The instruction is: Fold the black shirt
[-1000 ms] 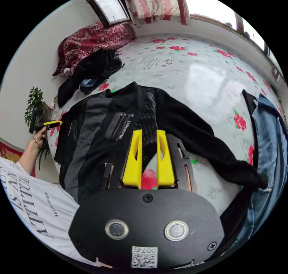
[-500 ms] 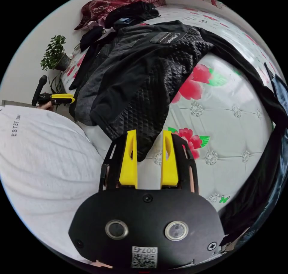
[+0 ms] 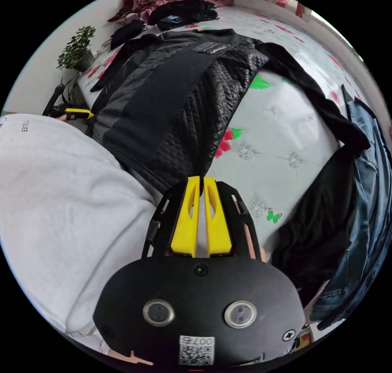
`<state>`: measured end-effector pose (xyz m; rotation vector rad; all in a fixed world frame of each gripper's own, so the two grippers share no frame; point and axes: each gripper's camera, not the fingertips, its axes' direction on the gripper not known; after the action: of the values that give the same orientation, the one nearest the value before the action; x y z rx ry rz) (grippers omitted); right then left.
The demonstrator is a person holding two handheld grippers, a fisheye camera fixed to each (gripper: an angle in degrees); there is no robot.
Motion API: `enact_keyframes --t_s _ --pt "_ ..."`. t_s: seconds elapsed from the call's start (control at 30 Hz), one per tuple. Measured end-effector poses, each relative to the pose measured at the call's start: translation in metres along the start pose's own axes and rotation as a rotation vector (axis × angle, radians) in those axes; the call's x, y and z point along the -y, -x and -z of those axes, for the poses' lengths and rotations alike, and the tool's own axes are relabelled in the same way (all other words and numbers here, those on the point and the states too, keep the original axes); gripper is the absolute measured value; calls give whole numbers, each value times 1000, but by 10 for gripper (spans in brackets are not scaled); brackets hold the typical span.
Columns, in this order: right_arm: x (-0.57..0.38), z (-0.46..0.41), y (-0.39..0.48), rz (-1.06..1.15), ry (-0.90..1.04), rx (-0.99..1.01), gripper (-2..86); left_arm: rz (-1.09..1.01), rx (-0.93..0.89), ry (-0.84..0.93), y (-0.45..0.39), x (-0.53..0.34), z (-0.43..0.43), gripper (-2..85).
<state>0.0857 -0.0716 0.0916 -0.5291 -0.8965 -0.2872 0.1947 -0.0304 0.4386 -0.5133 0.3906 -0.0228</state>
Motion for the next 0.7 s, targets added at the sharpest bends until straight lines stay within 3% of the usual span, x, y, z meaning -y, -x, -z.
enact_keyframes --t_s 0.13,0.23,0.4,0.5,0.7 --pt "-26 -7 13 4 -63 53 20 -40 132 15 -5 -23 1 -2" --pt "-31 -38 3 -47 65 24 44 23 43 6 10 -27 1 12" --pt "-42 3 -27 -162 -181 69 53 149 -20 -101 35 -38 28 25" --pt "-23 3 -32 -186 -216 89 54 217 -29 -134 55 -32 39 47" --pt "63 8 11 -30 -271 60 52 300 -17 -168 100 14 53 85"
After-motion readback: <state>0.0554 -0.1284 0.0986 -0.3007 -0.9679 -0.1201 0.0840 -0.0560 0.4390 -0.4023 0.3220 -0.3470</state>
